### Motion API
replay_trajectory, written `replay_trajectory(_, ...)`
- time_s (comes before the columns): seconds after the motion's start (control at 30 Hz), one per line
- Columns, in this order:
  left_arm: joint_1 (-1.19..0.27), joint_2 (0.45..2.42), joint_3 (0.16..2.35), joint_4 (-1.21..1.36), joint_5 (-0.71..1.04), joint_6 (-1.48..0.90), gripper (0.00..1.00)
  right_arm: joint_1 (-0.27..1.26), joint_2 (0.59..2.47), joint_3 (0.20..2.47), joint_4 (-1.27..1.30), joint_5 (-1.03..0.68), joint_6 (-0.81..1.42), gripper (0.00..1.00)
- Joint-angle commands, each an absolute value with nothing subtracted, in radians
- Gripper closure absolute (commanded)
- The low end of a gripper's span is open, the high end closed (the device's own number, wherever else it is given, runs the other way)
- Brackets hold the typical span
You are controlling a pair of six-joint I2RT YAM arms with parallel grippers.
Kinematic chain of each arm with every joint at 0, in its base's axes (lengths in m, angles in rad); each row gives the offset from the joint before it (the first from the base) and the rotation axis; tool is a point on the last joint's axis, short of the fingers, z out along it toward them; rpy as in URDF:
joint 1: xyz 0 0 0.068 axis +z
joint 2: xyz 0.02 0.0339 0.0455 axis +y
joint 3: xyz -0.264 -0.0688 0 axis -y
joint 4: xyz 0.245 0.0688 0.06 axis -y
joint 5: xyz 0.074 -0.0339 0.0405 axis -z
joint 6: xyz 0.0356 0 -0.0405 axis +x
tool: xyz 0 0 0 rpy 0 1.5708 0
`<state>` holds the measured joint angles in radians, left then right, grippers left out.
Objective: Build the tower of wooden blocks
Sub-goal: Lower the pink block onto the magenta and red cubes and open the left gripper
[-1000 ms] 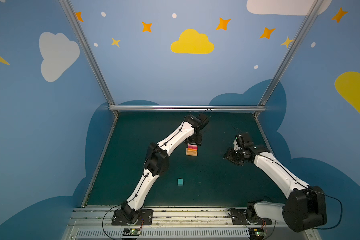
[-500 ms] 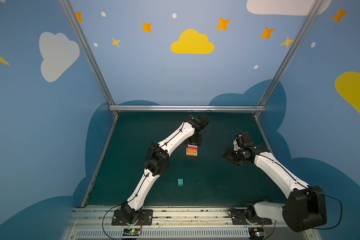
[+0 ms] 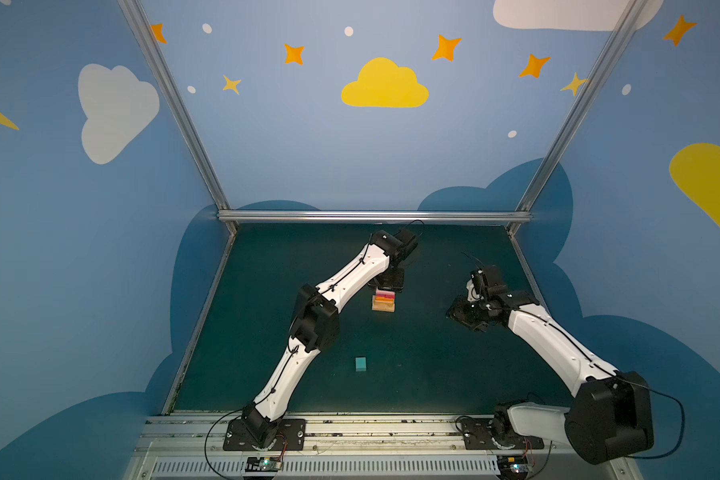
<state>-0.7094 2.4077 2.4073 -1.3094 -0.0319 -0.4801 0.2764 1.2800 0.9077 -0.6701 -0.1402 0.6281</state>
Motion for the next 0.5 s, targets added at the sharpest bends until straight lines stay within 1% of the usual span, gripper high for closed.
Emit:
replay_trajectory(0.0, -0.713, 2.440, 2.433, -1.325, -0.037, -0.487, 0.45, 0.270, 1.280, 0.891, -0.674, -0.143, 0.624, 0.54)
replay_trajectory(0.47, -0.713, 2.451, 2.433, -1.324, -0.040, -0.490, 0.43, 0.268, 1.279, 0.884, -0.672, -0.143, 0.626, 0.54)
